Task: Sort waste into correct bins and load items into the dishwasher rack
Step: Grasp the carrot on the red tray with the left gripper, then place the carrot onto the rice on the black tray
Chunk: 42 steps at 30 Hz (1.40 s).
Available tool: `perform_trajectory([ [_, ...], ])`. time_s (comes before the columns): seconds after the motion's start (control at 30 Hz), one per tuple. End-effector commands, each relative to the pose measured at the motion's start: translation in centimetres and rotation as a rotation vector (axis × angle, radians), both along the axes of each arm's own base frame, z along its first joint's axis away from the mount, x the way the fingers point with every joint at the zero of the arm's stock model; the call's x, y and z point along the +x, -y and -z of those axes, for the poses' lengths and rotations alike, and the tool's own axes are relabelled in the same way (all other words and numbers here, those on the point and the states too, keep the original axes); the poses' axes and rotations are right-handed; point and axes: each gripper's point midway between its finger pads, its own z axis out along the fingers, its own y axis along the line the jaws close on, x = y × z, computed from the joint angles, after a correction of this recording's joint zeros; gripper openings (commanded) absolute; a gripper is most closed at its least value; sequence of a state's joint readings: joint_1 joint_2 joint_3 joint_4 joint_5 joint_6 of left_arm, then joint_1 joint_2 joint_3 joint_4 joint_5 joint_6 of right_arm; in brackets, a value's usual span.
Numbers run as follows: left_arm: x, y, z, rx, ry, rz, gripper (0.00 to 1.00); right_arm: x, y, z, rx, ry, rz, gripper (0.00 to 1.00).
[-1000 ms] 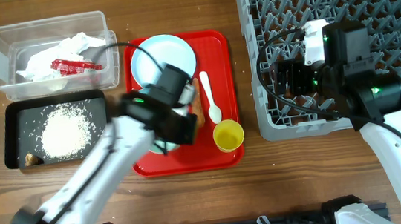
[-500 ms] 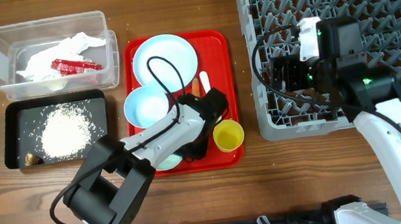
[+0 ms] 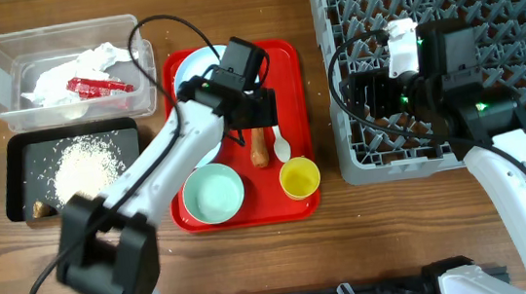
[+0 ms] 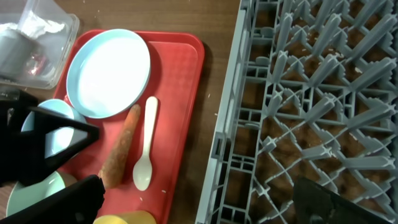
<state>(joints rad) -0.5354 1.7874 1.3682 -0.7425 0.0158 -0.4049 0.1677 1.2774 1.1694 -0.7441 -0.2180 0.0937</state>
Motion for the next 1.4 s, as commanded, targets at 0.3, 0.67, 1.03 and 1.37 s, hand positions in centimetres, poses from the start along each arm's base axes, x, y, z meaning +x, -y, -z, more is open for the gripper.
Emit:
perform_trajectory([
  [0.3, -1.2, -0.2, 8.5, 0.138, -0.168, 0.120, 0.44, 0.0, -0.3, 0.0, 0.022, -0.014, -0.002, 1.00],
  [0.67, -0.6, 1.4, 6.1, 0.165, -0.177, 0.192, 0.04, 0.0, -0.3, 0.1, 0.022, -0.014, -0.002, 1.00],
  [1.03, 2.6, -18.5, -7.3, 0.132, -0.197, -0.471, 0.04, 0.1, -0.3, 0.0, 0.022, -0.010, -0.003, 1.00],
  [1.37, -6.7, -39.6, 1.2, -0.003, -0.445, -1.358, 0.04, 0.1, -0.3, 0.0, 0.020, -0.009, 0.001, 1.00],
])
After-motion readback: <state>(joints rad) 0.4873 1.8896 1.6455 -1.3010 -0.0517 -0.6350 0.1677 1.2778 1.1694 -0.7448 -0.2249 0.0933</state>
